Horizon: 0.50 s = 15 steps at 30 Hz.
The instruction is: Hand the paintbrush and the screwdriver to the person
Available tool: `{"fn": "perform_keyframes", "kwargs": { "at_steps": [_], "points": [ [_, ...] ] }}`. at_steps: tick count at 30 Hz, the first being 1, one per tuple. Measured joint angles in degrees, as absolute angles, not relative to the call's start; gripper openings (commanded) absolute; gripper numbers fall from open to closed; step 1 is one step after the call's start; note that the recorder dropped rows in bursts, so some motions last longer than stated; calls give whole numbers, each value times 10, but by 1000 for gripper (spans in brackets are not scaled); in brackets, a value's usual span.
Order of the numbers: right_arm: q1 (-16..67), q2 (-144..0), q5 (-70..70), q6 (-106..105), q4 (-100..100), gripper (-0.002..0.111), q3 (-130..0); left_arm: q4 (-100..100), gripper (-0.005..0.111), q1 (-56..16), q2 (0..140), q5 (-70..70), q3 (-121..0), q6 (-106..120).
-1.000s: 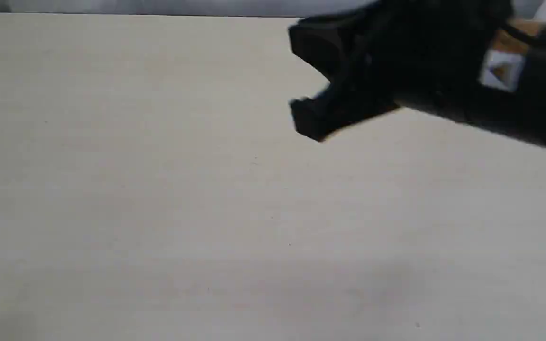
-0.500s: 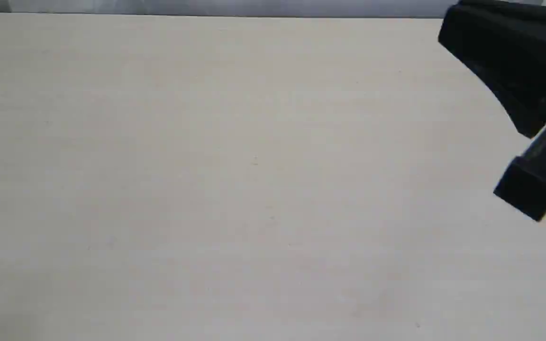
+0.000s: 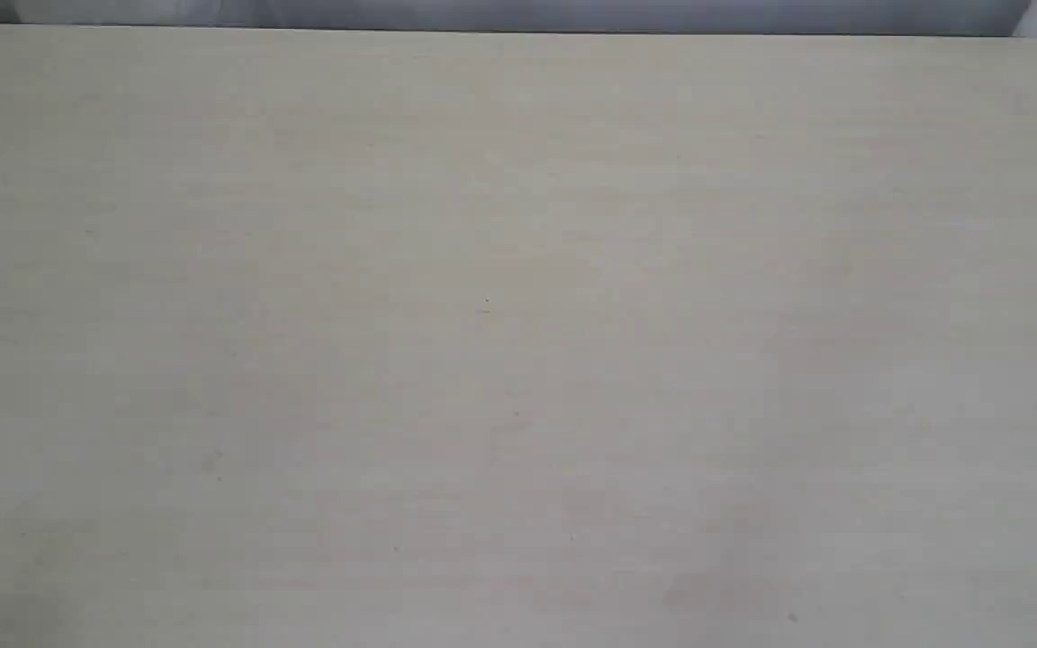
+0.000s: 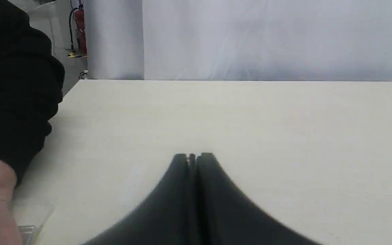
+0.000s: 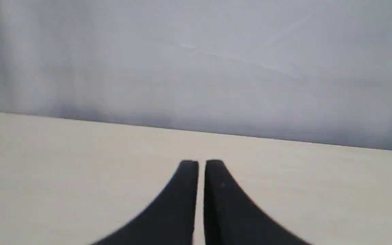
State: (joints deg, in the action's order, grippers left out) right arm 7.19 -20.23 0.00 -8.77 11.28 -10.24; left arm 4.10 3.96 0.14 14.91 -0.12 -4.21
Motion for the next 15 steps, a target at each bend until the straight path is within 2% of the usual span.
{"fn": "perform_keyframes", "kwargs": {
  "at_steps": [7,15],
  "points": [
    [-46,-98,0,-97,113,4,-43,41,0,40,1,149,-1,-42],
    [-78,-30,5,-98,113,4,-2,41,0,40,1,149,-1,-42]
  ]
}}
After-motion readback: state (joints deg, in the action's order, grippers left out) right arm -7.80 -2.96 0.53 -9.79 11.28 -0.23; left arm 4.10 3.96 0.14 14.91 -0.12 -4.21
